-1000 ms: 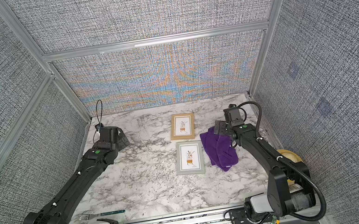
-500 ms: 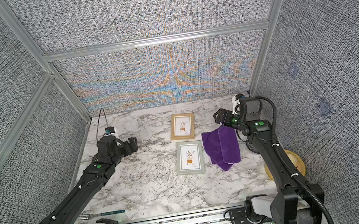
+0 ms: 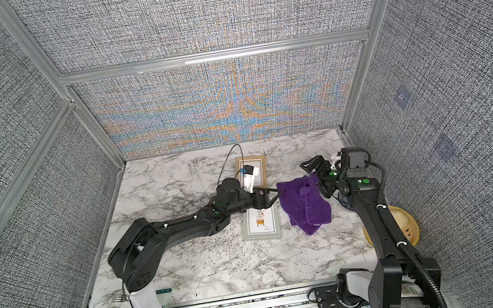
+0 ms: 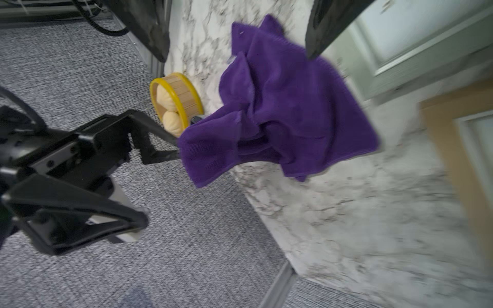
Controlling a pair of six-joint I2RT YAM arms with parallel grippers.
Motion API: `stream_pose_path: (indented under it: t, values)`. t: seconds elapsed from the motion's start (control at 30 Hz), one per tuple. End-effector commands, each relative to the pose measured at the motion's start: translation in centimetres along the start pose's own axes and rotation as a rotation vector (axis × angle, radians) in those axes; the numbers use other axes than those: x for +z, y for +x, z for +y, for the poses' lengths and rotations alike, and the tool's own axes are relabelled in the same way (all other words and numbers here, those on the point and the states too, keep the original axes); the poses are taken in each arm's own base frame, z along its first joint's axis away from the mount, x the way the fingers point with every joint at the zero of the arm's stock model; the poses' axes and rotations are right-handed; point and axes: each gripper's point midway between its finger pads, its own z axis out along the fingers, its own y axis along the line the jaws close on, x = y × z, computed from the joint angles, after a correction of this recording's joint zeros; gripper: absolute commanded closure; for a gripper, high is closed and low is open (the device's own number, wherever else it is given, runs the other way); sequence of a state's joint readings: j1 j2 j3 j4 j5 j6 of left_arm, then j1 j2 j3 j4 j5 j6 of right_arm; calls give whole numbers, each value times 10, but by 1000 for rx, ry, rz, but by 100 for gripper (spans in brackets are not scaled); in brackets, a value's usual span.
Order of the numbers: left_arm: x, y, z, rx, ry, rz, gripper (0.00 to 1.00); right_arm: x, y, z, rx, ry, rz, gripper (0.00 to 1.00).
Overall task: Wipe the picture frame with a cloth
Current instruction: Place the cleaning item at the center of the board.
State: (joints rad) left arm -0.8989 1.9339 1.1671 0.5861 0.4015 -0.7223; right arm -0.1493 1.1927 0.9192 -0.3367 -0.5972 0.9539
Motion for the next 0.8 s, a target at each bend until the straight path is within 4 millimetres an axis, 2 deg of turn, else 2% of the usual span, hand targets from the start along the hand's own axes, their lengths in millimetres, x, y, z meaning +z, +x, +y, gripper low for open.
stream_pose_path:
  t: [0.0, 0.1, 0.17, 0.23, 0.33, 0.43, 0.57, 0.67, 0.77]
  values:
    - [30, -1, -35, 23, 131, -24, 25, -2, 0, 18, 97, -117, 33, 4]
    - [54, 16, -29, 54, 90, 28, 31, -4, 1, 18, 125, -141, 40, 4]
    - [65, 29, -23, 78, 59, 60, 39, -7, 1, 20, 139, -159, 41, 5]
    - [73, 36, -18, 110, 50, 72, 40, -10, 1, 23, 142, -174, 43, 5]
    - [84, 37, -11, 179, 24, 85, 39, -13, 3, 26, 149, -187, 55, 5]
    - [96, 22, -17, 256, 36, 61, 42, -15, 7, 27, 153, -194, 67, 5]
    - [102, 5, -22, 309, 26, 13, 72, -16, 3, 24, 159, -185, 57, 6]
    - [103, 2, -18, 327, 2, -3, 99, -18, -3, 25, 158, -189, 40, 7]
    - [107, 10, -7, 312, -20, 20, 100, -26, -15, 33, 139, -206, 2, 7]
